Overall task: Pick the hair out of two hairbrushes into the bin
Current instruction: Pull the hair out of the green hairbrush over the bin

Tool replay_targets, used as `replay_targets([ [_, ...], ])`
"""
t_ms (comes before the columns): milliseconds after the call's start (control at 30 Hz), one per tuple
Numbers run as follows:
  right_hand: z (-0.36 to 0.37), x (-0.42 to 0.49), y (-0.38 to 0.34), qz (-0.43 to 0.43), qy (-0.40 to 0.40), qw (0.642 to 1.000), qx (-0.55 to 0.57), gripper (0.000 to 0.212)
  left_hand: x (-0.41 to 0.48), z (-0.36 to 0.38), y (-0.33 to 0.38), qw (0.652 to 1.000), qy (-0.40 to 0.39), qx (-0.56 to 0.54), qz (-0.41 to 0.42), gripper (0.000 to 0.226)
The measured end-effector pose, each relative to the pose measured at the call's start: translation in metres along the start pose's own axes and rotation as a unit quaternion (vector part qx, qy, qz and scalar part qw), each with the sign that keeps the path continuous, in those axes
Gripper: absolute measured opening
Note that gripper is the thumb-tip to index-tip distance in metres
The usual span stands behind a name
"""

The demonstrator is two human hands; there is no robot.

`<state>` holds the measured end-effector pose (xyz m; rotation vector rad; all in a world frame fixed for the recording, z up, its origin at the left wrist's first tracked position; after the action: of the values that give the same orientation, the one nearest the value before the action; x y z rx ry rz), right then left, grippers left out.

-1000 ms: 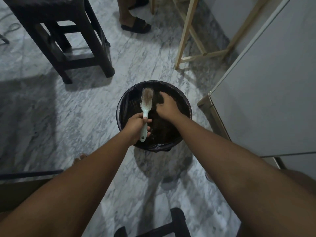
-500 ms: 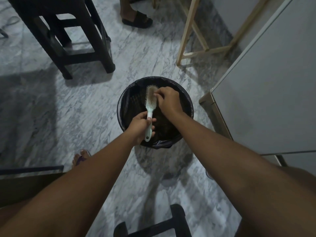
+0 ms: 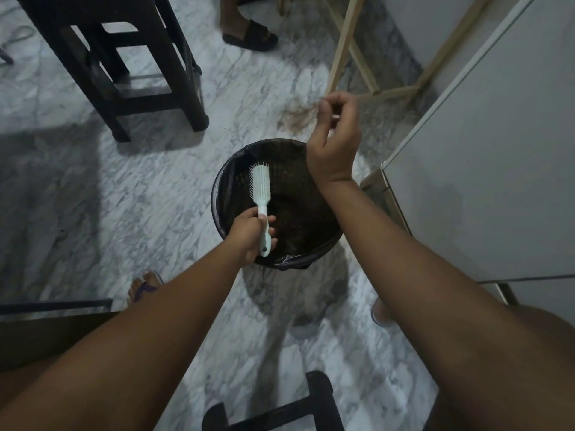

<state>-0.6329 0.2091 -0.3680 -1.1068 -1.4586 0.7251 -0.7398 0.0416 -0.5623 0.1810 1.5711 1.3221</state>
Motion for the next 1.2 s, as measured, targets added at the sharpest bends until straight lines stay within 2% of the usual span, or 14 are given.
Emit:
replay_targets([
  [100, 0.009, -0.005, 0.035, 0.07, -0.065, 0.992, -0.078, 0.011, -0.001, -0.001, 0.002, 1.0, -0.005, -0.002, 0.005, 0.027],
  [167, 0.016, -0.023, 0.072, 0.137, -0.142, 0.966, -0.165, 0.01, -0.001, 0.0, 0.006, 1.0, -0.01, 0.001, 0.012, 0.029],
  [233, 0.02, -0.041, 0.105, 0.197, -0.219, 0.918, -0.265, 0.014, 0.0, 0.001, 0.009, 1.0, -0.015, 0.007, 0.02, 0.032],
  [267, 0.022, -0.051, 0.12, 0.232, -0.26, 0.88, -0.322, 0.019, 0.0, 0.002, 0.01, 0.999, -0.018, 0.011, 0.023, 0.033],
  [333, 0.026, -0.069, 0.143, 0.289, -0.338, 0.798, -0.407, 0.04, 0.0, 0.002, 0.011, 0.999, -0.025, 0.018, 0.029, 0.035],
  [367, 0.029, -0.074, 0.147, 0.304, -0.36, 0.781, -0.41, 0.051, 0.0, 0.002, 0.011, 0.999, -0.027, 0.02, 0.031, 0.036],
  [400, 0.032, -0.077, 0.145, 0.312, -0.371, 0.786, -0.384, 0.059, 0.0, 0.003, 0.011, 0.999, -0.029, 0.021, 0.033, 0.036],
  [500, 0.045, -0.075, 0.131, 0.334, -0.355, 0.842, -0.231, 0.068, -0.002, 0.005, 0.012, 0.998, -0.04, 0.028, 0.039, 0.036],
  [567, 0.052, -0.076, 0.128, 0.363, -0.346, 0.852, -0.153, 0.073, -0.003, 0.008, 0.013, 0.997, -0.053, 0.036, 0.042, 0.035],
  [633, 0.057, -0.075, 0.125, 0.359, -0.331, 0.865, -0.116, 0.066, -0.004, 0.01, 0.014, 0.996, -0.066, 0.049, 0.044, 0.036],
  [800, 0.047, -0.057, 0.12, 0.32, -0.252, 0.904, -0.13, 0.023, -0.004, 0.011, 0.017, 0.995, -0.069, 0.054, 0.053, 0.035],
  [867, 0.044, -0.053, 0.117, 0.312, -0.237, 0.91, -0.132, 0.012, -0.003, 0.009, 0.016, 0.995, -0.064, 0.053, 0.054, 0.034],
  [1100, 0.015, -0.039, 0.103, 0.254, -0.099, 0.957, -0.1, 0.009, 0.0, 0.0, 0.009, 0.998, -0.032, 0.019, 0.051, 0.036],
  [1200, 0.007, -0.046, 0.122, 0.293, -0.107, 0.936, -0.161, 0.01, 0.001, -0.003, 0.009, 0.998, -0.032, 0.013, 0.054, 0.037],
])
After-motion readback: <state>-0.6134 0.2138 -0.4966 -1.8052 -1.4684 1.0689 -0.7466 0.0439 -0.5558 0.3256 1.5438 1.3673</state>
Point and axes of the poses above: each hand's wrist, its own x-axis towards the middle knuckle, its own z-axis out of the palm, y = z × x, the point moved 8 cm from there along x, towards the middle knuckle, and after that the axes turned 15 degrees about z, right-handed, at the moved point
